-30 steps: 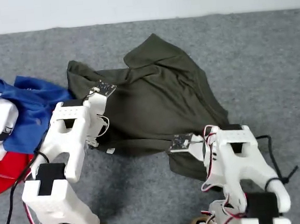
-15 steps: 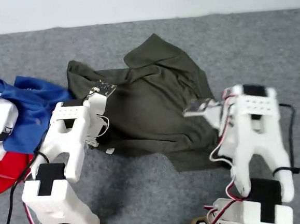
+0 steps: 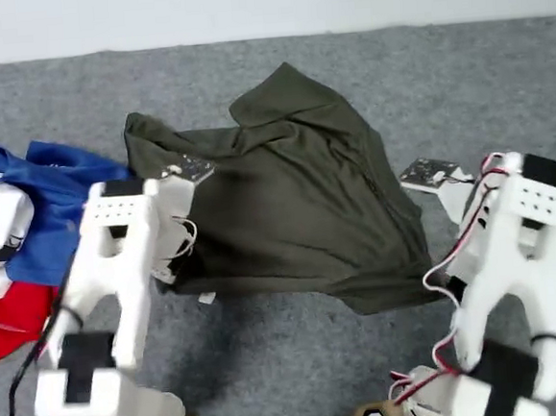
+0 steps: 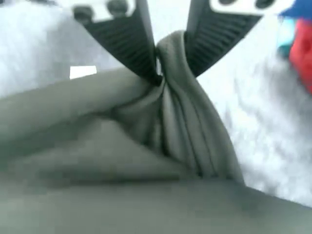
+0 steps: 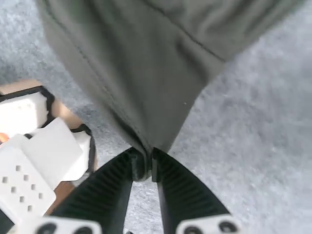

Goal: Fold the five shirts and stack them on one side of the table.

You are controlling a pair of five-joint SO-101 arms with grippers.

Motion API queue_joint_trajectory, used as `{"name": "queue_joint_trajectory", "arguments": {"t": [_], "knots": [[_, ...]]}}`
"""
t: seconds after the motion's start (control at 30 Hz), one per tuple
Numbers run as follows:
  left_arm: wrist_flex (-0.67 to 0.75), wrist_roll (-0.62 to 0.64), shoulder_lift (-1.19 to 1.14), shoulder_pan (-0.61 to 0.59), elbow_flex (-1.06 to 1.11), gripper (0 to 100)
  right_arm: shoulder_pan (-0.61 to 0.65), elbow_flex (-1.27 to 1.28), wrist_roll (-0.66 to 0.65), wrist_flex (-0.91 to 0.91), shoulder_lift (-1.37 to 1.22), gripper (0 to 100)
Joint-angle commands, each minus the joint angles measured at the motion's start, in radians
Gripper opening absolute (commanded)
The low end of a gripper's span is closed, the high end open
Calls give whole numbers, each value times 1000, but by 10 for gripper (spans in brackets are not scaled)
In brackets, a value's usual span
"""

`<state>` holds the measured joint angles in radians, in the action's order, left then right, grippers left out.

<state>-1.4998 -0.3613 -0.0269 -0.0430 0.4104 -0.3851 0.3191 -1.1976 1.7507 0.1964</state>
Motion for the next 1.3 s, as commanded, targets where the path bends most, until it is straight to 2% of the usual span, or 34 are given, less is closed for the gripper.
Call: {"name": "queue_joint_trajectory", "arguments": {"t": [0.0,0.13,0.37,0.57,1.0,1.27], "knots": [[-146,-91,172,2,-39,13,-12,-29,11,44,157,10],[-250,-135,258,2,-38,13,18,-8,20,45,334,10],[-256,-132,410,-2,13,13,33,112,41,45,627,10],[-258,-127,689,-6,41,13,35,144,68,45,816,10],[-255,-132,1096,-6,51,13,51,81,196,38,860,10],[-252,-132,1333,-8,53,13,232,-60,336,39,849,10]]}}
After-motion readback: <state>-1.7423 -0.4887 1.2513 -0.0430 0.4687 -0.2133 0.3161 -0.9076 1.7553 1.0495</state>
